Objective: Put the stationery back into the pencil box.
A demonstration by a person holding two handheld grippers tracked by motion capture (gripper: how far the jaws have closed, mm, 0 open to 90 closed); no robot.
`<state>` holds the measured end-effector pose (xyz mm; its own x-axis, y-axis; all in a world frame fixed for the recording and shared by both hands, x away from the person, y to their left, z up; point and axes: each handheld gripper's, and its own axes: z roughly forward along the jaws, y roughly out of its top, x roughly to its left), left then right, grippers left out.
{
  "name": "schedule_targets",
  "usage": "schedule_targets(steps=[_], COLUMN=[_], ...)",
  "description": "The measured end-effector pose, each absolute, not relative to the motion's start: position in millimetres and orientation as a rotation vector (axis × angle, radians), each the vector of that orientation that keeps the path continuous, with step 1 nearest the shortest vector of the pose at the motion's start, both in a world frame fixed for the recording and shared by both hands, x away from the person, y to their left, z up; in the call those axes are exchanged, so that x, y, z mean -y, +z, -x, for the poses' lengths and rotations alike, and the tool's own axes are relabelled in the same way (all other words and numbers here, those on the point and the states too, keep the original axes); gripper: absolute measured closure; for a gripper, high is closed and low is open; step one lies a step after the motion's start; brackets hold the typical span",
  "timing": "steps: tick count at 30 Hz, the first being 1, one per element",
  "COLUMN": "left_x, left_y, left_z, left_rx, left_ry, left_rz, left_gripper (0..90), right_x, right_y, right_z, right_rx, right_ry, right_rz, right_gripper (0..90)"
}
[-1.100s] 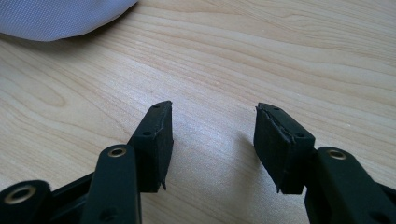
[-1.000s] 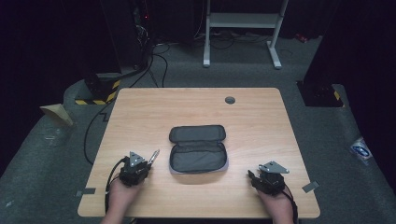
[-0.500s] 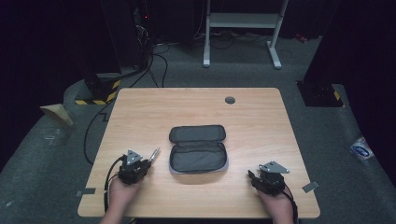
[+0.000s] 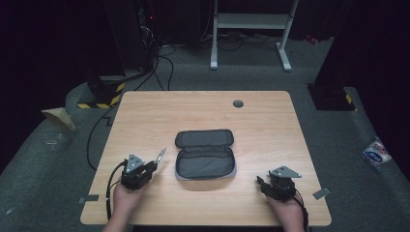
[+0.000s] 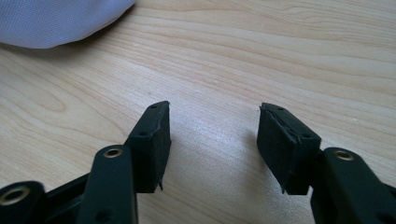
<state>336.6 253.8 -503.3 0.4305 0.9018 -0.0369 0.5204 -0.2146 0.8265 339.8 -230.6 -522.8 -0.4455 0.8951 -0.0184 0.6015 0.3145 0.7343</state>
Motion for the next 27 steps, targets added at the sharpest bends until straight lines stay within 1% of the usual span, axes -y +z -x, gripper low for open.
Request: schedule_targets(steps=[12, 20, 27], left_x=[-245.7, -229.2, -216.8], left_y=[-488.7, -472.3, -464.4], left_z=[-328.6, -326.6, -331.6], left_rx=[-1.107, -1.046, -0.996], left_ry=[0.624, 0.633, 0.619], left_rz=[-1.858, -1.846, -1.88], left_gripper=[79.2, 79.2, 79.2], right_x=[230.8, 230.8, 230.8], right_y=[-522.8, -522.8, -522.7], right_z=[-339.6, -338.8, -338.7], right_rx=[-2.159, -2.159, -2.16], right_ry=[0.929, 0.929, 0.93], right_rz=[-1.334, -1.334, -1.335], right_gripper=[42.2, 42.1, 42.0])
